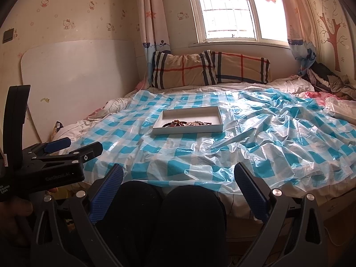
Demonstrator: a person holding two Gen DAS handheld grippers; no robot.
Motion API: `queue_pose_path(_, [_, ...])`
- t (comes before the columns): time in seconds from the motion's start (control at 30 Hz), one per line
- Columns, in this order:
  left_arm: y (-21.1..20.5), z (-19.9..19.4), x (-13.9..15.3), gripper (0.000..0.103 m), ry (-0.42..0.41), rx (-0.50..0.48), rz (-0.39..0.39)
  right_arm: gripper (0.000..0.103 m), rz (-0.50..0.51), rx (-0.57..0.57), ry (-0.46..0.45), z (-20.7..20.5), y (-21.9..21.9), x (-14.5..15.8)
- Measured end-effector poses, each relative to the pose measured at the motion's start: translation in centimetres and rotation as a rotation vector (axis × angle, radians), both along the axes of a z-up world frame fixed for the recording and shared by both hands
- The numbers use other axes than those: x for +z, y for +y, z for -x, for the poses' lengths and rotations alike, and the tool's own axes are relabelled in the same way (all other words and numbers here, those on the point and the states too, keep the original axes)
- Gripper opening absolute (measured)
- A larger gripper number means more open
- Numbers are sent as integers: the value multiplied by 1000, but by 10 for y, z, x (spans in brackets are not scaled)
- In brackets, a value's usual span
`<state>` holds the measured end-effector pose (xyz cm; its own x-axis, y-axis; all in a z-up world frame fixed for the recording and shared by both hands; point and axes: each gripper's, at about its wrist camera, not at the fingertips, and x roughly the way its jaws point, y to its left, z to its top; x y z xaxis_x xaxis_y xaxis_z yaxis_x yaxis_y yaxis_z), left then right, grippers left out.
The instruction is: Organize jewelry
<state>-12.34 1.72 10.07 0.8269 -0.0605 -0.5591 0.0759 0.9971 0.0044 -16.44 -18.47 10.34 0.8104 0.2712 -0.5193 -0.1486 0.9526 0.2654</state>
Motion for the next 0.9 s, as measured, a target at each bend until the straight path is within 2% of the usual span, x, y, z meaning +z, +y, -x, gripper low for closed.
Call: queue_pose_path(0.9, [1,0,0,95,-1,0,1,96,3,-1,1,2,1,2])
